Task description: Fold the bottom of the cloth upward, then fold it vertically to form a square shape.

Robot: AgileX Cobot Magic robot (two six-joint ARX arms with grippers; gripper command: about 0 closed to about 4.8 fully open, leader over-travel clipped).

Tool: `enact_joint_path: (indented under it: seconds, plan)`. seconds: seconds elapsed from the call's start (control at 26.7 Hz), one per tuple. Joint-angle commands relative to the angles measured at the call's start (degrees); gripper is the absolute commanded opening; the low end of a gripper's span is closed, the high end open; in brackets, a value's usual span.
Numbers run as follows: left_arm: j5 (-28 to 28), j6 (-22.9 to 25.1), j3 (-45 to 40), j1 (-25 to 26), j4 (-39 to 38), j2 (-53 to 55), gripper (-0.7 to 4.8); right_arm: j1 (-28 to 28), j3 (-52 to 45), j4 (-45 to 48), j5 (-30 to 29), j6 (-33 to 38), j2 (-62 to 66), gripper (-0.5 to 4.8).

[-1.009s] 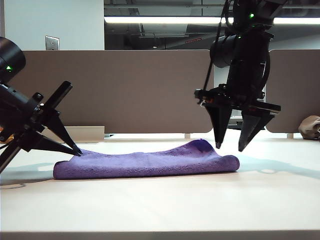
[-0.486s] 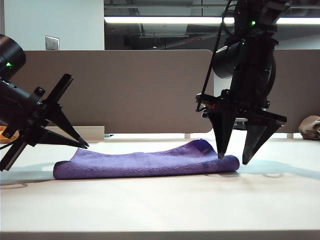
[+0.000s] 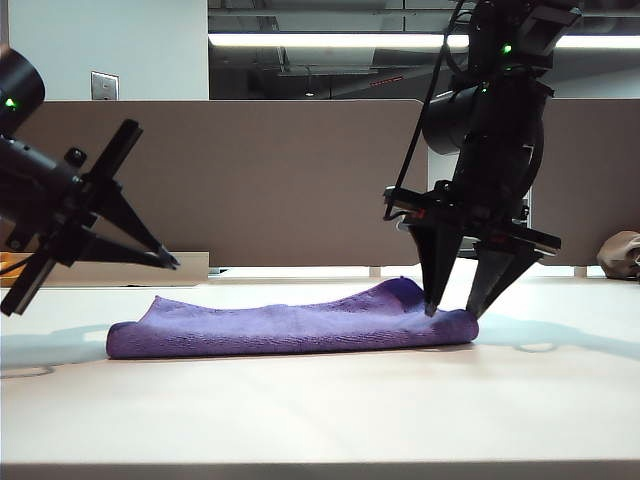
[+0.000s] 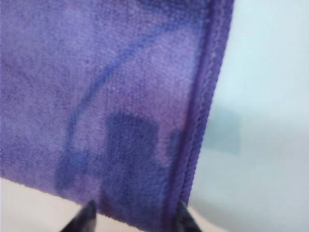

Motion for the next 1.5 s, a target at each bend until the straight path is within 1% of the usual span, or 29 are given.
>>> enact_joint_path:
  seconds: [0.04,0.07,0.22,0.41,0.45,0.52,0.67,0.86,0.97,1.08,1.16,1.31,1.42,1.5]
  plan:
    - [0.24,0.46,0.17,0.02,0.39,-1.07,-0.06,0.04,0.11,-0.07,-0.39,0.31,0.61,2.06]
    - [0.24,0.46,0.17,0.02,0.2,-1.33,-0.06,0.04,0.11,-0.26,-0.39,0.31,0.7,1.95]
    - [1.11,0.48,0.15,0.02,0.11,-2.54,-0.06,0.04,0.11,-0.46,-0.37,0.28,1.2,0.88]
    - [1.49,1.16,0.15,0.02,-0.85,-5.03,-0.06,0.02,0.17,-0.68,0.09,-0.24,1.18,0.33]
    - [1.27,1.33,0.15,0.02,-1.31,-6.62,-0.06,0.04,0.17,-1.81,0.68,-1.75,1.18,-0.08]
    - [1.27,1.36,0.15,0.04,-1.36,-8.96,-0.06,0.33,0.2,-3.34,3.23,-2.91,0.94,-0.08]
    - [1.05,1.73,0.15,0.04,-1.51,-12.76,-0.06,0.48,0.31,-4.42,5.51,-4.09,-0.52,-0.08]
    - [0.55,5.55,0.15,0.07,-4.57,-17.88,-0.06,1.46,1.01,-5.53,10.54,-5.27,-3.43,-0.08]
    - [-0.48,7.28,0.15,0.07,-6.91,-20.63,-0.06,2.51,2.84,-9.35,13.51,-6.69,-3.67,-0.08]
    - [-0.37,7.96,0.15,0.07,-8.5,-23.32,-0.06,5.46,3.72,-11.28,15.72,-7.26,-3.67,-0.08]
    - [-0.22,8.46,0.15,0.07,-9.53,-24.96,-0.06,8.5,4.17,-10.29,16.79,-7.26,-3.67,-0.08]
    - [-0.24,8.83,0.17,0.13,-11.15,-27.87,-0.06,12.35,5.27,-9.25,19.15,-7.26,-3.48,-0.08]
    - [-0.22,9.07,0.15,0.2,-12.72,-31.41,-0.06,15.47,5.97,-6.84,19.17,-6.93,-3.3,-0.08]
    - [-0.26,9.05,0.15,0.22,-13.38,-33.22,-0.06,16.37,6.23,-5.75,18.99,-6.34,-3.32,-0.08]
